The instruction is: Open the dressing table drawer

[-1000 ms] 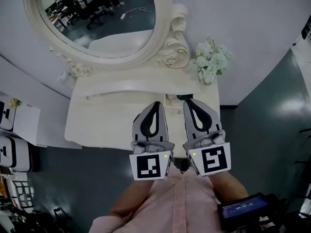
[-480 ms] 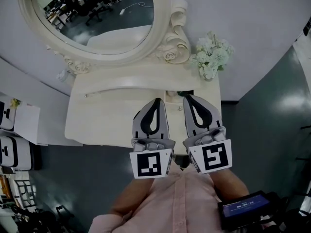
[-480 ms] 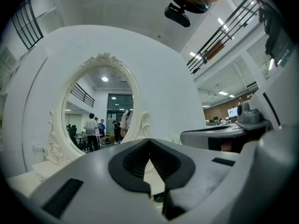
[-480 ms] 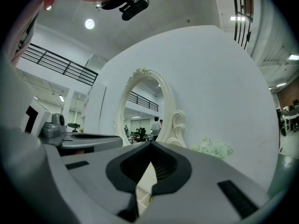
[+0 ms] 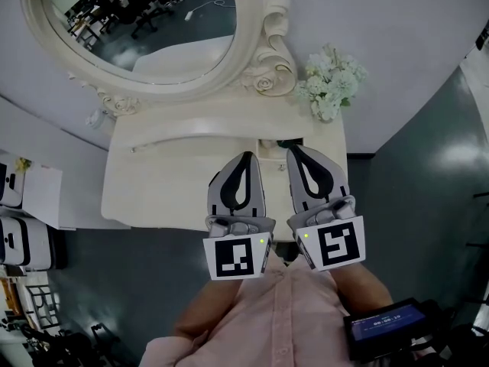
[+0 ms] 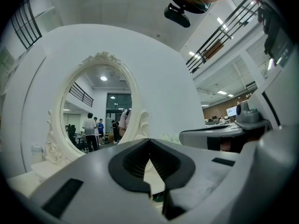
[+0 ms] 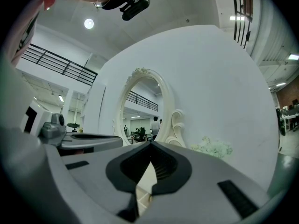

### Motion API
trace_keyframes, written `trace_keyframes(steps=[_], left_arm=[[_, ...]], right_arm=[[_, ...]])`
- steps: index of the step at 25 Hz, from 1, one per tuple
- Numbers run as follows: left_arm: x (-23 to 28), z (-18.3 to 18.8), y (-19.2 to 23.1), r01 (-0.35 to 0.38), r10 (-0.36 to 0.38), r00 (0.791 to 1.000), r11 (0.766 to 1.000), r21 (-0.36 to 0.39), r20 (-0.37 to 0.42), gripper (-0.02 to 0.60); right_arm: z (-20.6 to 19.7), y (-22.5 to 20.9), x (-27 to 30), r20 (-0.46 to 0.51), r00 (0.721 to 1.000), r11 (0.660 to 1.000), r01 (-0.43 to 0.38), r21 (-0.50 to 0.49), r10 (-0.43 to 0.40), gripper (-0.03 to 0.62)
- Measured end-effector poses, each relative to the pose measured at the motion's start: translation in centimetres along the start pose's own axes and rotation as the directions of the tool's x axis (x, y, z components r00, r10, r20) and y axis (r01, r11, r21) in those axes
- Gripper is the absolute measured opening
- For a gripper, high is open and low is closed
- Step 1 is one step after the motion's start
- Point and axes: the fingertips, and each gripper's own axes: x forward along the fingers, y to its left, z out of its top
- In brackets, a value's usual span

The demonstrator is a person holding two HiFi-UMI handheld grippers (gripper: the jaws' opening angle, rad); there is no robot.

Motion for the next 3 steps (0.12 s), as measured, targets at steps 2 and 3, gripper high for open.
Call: trace_keyframes(steps=[2,3], left_arm=[[0.08,-0.01,-0.08,0.001,-0.001,1.0,1.0,0.002,0.001,0.021],[0.12,-0.02,-0.13,0.002,-0.002,1.0,1.0,0.003,0.002,0.021]], right_arm=[[-0.05,-0.11,-0.01,0.0,1.0,1.0,0.0,0.0,0.0,0.018],[-0.08,-0.17,-0.01,0.0,1.0,1.0,0.001,0.0,-0.001,0.018]])
